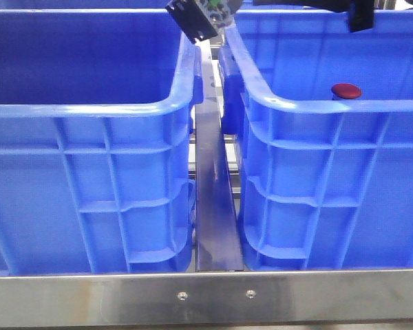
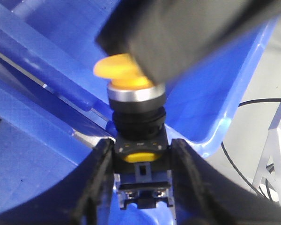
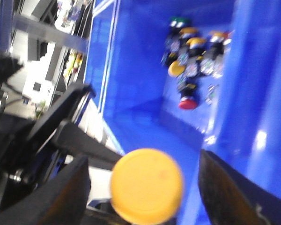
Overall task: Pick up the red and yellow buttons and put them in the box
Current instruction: 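Bring the yellow button to the right gripper and grasp its cap, then open the left gripper and carry the yellow button over the other bin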
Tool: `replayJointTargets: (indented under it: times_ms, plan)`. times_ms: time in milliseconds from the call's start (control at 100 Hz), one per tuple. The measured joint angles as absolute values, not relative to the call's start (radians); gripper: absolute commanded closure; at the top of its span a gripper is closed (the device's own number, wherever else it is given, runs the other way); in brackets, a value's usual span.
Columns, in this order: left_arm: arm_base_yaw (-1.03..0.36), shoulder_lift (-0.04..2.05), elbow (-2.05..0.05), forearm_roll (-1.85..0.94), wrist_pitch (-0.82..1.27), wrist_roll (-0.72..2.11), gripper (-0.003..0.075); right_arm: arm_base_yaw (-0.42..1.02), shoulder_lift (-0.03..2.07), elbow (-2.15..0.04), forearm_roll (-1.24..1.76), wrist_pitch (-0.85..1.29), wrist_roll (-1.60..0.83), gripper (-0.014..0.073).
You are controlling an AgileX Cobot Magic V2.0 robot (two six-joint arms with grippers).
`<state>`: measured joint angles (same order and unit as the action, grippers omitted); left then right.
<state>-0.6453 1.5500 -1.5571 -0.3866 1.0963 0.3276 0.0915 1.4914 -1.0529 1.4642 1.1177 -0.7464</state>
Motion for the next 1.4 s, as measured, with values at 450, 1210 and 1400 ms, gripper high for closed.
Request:
replayJointTargets:
  times_ms: [450,1210,1400]
  plan:
    - [-0.645,1.550,-1.557,-0.390,1.098,0.328,0.0526,0.111,1.494,-1.055,1.456,1.112,-0.746,0.0440]
    - [-0.645,1.550,-1.557,-0.407,1.119,0.328,0.0103,-0.188,1.455,-1.096,1.441,1.154,-0.869,0.0445]
    - [-0.645,1.550,-1.557,-0.407,1.119,0.328,0.0103,-0.314,1.398,-1.097,1.348,1.074,-0.977,0.0445]
